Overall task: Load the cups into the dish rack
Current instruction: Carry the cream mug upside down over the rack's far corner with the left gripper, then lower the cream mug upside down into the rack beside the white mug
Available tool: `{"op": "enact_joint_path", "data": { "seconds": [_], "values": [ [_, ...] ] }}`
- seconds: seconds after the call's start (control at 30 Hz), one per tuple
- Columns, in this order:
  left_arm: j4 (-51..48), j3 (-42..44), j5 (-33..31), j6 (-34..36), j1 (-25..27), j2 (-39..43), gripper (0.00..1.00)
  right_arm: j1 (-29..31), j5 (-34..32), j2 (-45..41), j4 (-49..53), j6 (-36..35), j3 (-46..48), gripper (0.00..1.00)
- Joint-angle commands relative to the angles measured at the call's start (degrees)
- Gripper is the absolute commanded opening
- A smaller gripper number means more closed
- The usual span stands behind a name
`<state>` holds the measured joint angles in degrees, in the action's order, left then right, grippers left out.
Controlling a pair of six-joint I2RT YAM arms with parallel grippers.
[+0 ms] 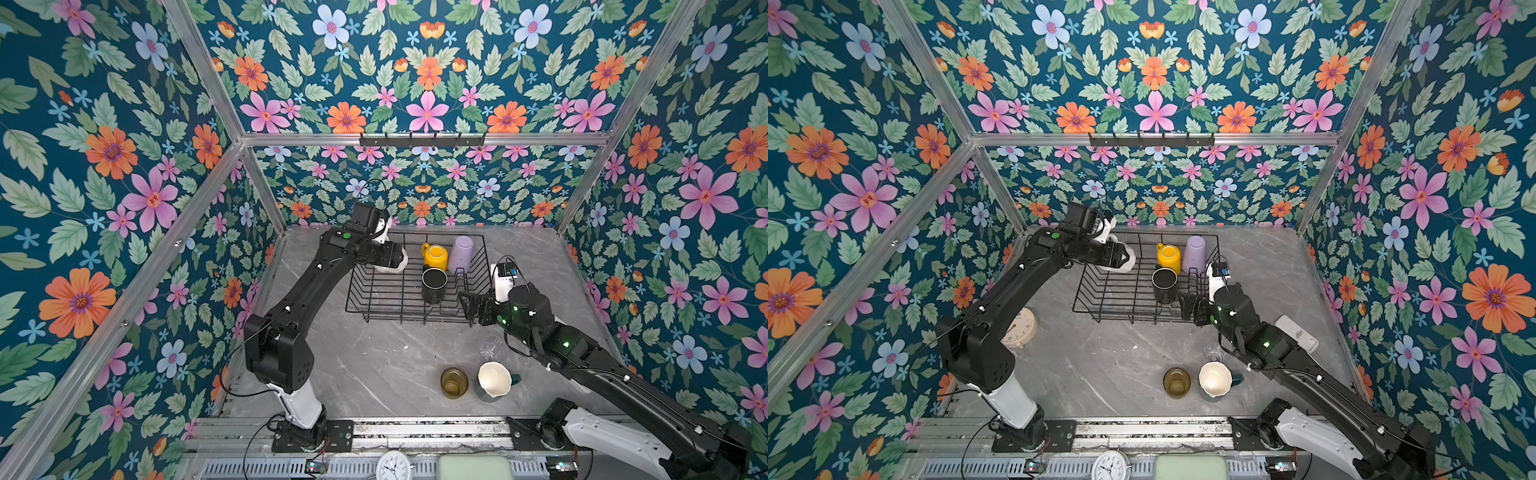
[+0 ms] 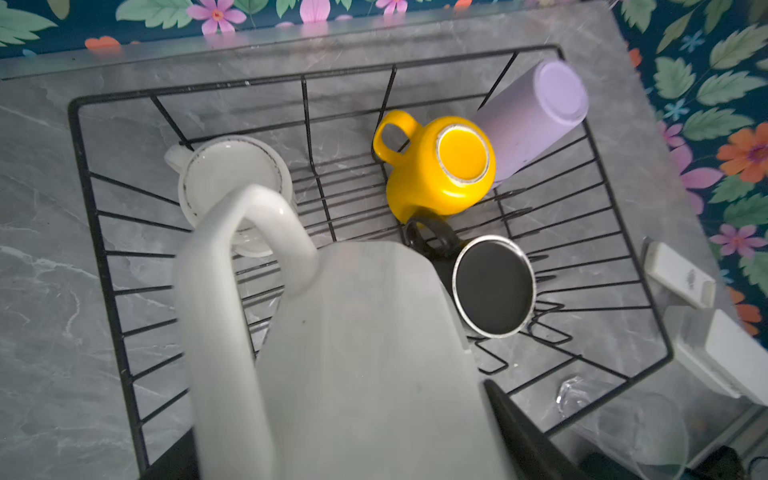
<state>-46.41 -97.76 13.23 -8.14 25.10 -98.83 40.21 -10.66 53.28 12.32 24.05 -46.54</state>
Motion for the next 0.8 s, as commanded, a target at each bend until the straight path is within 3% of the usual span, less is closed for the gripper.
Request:
{"op": "enact_joint_path", "data": {
  "seconds": [0.0, 0.77],
  "values": [
    [-4.02, -0.68, -5.94, 2.82, -0.03, -0.61, 0.0, 0.02, -0.86, 0.33, 1.03, 0.91, -0.31, 0.99],
    [-5.82, 1.96, -15.43, 3.92, -0.03, -10.96, 0.0, 0.05, -0.24, -0.37, 4.98, 2.46, 0.47, 0.99]
  ]
}}
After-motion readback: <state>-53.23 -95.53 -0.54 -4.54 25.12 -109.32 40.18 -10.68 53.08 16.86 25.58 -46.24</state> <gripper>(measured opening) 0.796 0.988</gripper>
